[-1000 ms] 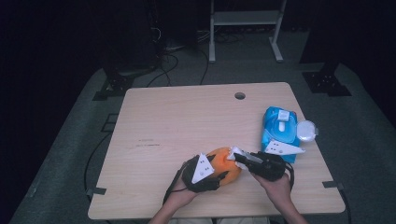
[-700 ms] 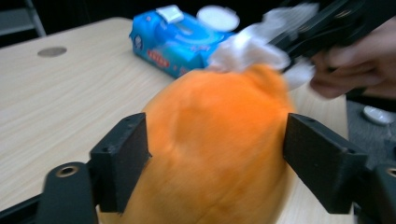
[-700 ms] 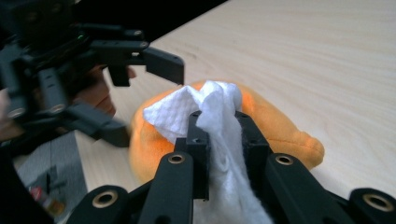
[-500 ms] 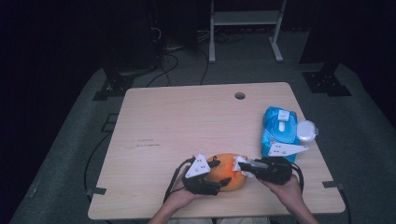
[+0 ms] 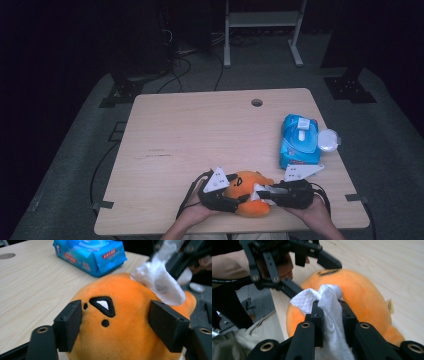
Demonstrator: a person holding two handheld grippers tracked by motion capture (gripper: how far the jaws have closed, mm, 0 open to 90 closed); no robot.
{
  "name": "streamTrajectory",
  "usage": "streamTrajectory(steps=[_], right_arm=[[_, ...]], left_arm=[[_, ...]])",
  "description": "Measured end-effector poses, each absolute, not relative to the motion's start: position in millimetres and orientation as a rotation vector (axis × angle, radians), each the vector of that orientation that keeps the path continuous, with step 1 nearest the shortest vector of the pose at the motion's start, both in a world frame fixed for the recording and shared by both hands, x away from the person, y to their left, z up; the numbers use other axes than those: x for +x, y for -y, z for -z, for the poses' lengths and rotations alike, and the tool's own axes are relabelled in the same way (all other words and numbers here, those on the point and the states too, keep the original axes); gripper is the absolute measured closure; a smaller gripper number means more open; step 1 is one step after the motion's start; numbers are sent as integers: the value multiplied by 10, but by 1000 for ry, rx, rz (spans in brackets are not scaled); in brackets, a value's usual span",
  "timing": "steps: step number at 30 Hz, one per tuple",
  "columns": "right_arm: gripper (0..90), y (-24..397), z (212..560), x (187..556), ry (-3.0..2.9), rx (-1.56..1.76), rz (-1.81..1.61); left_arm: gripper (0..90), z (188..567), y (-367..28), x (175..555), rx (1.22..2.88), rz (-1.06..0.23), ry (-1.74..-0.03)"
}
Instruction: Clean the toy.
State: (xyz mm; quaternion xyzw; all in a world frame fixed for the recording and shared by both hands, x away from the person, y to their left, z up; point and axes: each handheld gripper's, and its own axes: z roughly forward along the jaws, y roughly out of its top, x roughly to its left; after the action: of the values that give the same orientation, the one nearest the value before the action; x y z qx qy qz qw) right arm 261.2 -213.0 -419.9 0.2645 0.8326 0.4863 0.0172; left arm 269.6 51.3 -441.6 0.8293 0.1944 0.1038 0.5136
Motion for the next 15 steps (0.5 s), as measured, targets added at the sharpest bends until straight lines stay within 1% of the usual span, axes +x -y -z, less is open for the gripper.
streamTrajectory(steps=[2, 5, 13, 15], right_arm=[[766, 2093, 4178, 2657, -2568, 821, -1526], [761, 2087, 4164, 2749, -2514, 847, -1509], [753, 2427, 4270, 2797, -2491, 1000, -1458], [750, 2463, 4295, 2777, -2499, 1014, -1479]], left_arm=[[318, 4428, -547, 2704, 2010, -238, -465], [328, 4437, -567, 2702, 2010, -233, -463], [327, 4443, -584, 2692, 2001, -219, -444], [302, 4396, -583, 2689, 1989, -218, -434]])
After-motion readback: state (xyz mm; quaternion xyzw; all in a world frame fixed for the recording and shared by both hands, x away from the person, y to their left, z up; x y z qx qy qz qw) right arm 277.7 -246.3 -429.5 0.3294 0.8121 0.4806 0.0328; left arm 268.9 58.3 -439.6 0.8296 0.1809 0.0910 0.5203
